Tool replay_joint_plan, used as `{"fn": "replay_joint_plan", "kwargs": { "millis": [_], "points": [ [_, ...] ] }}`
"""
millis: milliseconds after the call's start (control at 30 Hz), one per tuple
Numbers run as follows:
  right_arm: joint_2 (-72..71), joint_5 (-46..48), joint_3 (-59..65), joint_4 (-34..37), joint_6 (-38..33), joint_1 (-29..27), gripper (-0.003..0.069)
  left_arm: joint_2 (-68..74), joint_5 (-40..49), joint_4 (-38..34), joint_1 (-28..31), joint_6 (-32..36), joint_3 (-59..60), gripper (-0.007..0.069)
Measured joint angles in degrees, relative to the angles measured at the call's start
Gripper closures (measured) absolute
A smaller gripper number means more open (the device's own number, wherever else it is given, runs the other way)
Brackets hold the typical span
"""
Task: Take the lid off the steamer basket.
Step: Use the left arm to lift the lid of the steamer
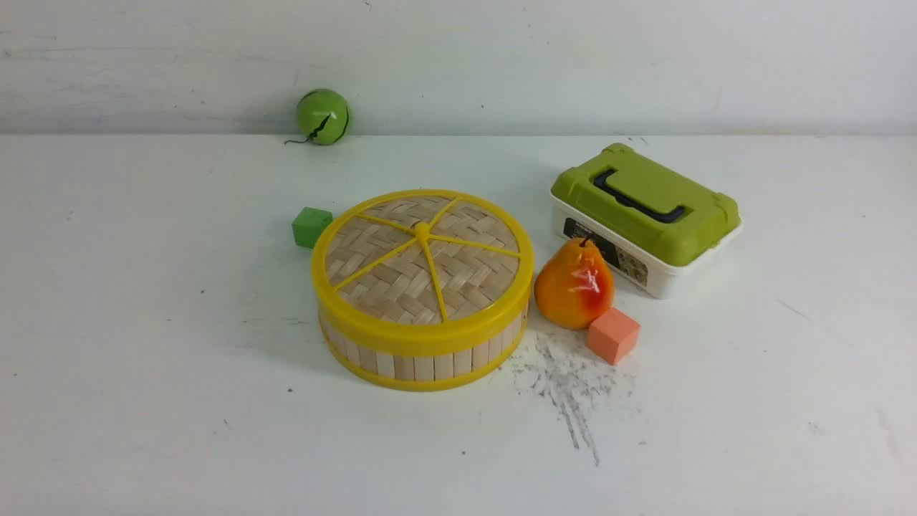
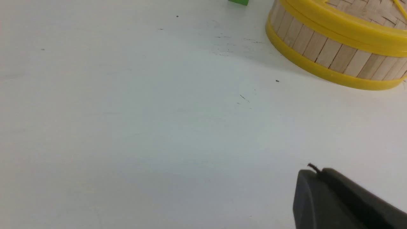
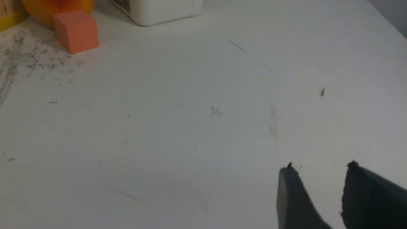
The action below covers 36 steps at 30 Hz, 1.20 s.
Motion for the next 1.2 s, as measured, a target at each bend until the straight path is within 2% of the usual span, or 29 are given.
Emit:
{"fn": "replay_joint_plan", "kwargs": {
  "millis": [1200],
  "points": [
    [0.0, 0.0, 0.0, 0.0, 0.0, 0.0, 0.0419, 0.0, -0.1, 0.2, 0.0, 0.5, 0.0, 0.0592]
  ]
}}
